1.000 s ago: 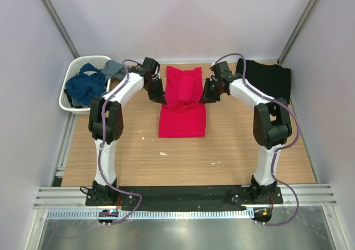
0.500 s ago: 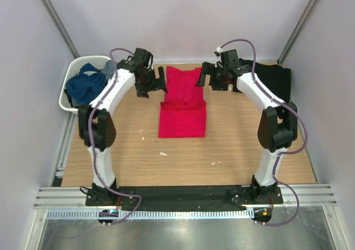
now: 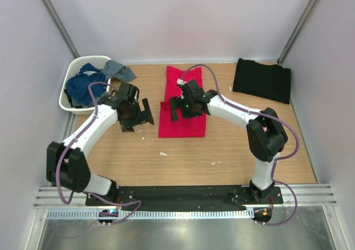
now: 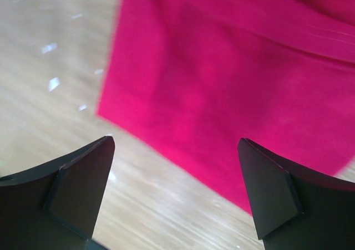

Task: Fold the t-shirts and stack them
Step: Fold the tshirt

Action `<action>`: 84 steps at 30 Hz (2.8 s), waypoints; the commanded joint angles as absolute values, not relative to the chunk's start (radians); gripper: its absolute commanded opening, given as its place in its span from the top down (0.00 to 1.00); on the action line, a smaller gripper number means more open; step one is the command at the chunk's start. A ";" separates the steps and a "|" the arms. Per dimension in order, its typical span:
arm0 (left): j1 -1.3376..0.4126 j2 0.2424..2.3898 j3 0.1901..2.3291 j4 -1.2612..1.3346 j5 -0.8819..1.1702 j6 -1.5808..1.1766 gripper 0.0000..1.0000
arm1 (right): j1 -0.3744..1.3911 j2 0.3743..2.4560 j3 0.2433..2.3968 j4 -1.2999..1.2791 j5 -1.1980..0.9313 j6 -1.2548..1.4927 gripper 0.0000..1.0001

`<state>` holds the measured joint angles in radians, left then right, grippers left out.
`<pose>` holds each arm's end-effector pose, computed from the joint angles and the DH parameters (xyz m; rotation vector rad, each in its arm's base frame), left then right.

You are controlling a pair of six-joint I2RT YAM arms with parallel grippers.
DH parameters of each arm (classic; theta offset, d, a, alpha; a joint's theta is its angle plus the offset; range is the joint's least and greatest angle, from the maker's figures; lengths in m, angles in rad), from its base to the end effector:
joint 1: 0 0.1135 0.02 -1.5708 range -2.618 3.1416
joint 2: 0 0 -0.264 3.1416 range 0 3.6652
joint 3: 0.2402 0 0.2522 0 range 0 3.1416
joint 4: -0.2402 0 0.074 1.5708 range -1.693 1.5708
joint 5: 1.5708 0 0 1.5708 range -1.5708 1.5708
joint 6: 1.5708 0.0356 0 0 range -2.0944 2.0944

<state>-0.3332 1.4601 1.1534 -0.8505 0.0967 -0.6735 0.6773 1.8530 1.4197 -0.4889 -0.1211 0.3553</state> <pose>0.2696 -0.0969 0.2589 -0.4457 2.7622 -0.4017 0.3145 0.2585 0.2315 -0.4652 2.5366 0.5638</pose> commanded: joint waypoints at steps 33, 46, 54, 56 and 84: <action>-0.327 1.354 1.170 -0.813 -0.005 -0.641 0.00 | 0.505 2.281 2.138 -0.468 0.360 0.267 0.00; -0.330 1.512 1.187 -0.531 0.126 -0.793 0.04 | 0.495 1.847 1.705 -0.468 0.282 0.273 0.00; -0.330 1.534 1.148 -0.470 0.190 -0.859 0.08 | 0.497 1.675 1.416 -0.466 0.256 0.434 0.00; -0.330 1.525 1.118 -0.437 0.183 -0.893 0.11 | 0.497 1.634 1.342 -0.462 0.258 0.489 0.00; -0.390 1.572 0.828 -0.118 0.101 -0.954 0.38 | 0.545 1.538 0.859 -0.190 0.173 0.709 0.32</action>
<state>-0.3614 1.5581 0.8104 -0.1719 0.1139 -0.9817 0.5385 1.5127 0.8429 -0.2913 0.1730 0.6926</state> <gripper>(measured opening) 0.627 0.681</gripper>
